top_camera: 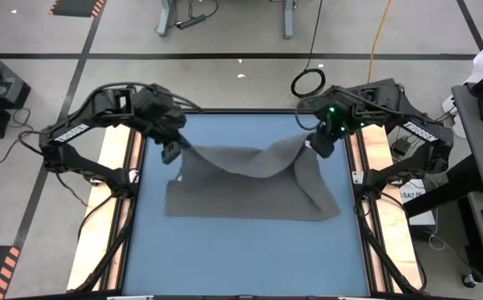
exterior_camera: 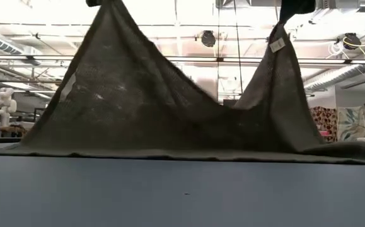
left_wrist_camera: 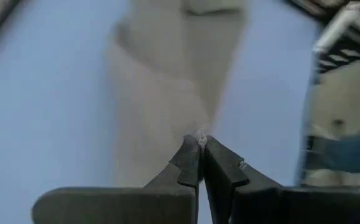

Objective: Roll towel
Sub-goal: Fold the gray towel

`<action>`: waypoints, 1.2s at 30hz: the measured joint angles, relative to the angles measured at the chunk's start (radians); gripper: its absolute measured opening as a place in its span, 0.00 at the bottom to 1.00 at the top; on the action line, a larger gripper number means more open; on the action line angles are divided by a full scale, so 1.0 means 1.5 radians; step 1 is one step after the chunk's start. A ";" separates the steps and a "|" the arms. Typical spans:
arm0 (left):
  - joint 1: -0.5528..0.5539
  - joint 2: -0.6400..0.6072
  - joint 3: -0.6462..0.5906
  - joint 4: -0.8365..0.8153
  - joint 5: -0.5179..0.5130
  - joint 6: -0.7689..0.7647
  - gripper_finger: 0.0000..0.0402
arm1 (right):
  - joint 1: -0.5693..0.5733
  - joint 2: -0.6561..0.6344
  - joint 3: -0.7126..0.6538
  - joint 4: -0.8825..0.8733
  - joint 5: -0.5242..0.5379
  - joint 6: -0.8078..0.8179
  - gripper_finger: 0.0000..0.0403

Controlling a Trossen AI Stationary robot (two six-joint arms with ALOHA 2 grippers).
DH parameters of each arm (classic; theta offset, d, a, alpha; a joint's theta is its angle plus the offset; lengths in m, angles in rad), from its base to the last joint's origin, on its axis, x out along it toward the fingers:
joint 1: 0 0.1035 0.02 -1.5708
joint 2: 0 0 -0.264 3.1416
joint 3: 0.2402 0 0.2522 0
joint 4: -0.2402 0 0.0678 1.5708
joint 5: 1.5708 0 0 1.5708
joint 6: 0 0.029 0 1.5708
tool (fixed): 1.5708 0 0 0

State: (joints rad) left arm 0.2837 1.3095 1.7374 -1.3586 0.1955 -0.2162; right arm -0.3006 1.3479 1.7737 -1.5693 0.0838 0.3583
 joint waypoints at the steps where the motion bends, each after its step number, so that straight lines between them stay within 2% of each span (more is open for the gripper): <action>1: 0.000 -0.001 0.000 0.000 -0.054 0.011 0.03 | 0.002 0.000 0.000 0.002 0.031 -0.006 0.01; 5: 0.021 0.003 -0.005 0.011 -0.282 0.081 0.03 | -0.015 0.009 -0.005 0.040 0.222 -0.020 0.01; 8: 0.063 0.015 -0.035 0.062 -0.362 0.155 0.03 | -0.043 0.015 -0.026 0.090 0.327 -0.051 0.01; 10: 0.099 0.026 -0.065 0.109 -0.374 0.190 0.03 | -0.073 0.018 -0.054 0.121 0.357 -0.080 0.01; 13: 0.154 0.040 -0.112 0.162 -0.382 0.211 0.03 | -0.125 0.019 -0.108 0.150 0.364 -0.108 0.01; 17: 0.217 0.065 -0.174 0.182 -0.378 0.219 0.03 | -0.191 0.019 -0.198 0.179 0.343 -0.114 0.01; 20: 0.247 0.080 -0.208 0.183 -0.349 0.220 0.03 | -0.228 0.018 -0.264 0.227 0.327 -0.125 0.01; 27: 0.278 0.104 -0.254 0.246 -0.338 0.219 0.03 | -0.282 0.019 -0.357 0.337 0.324 -0.127 0.01; 36: 0.309 0.107 -0.288 0.412 -0.359 0.218 0.03 | -0.315 0.019 -0.390 0.471 0.326 -0.144 0.01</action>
State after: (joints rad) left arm 0.7473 1.4696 1.3052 -0.7414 -0.3435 0.1107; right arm -0.7727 1.3769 1.1888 -0.8632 0.5735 0.1418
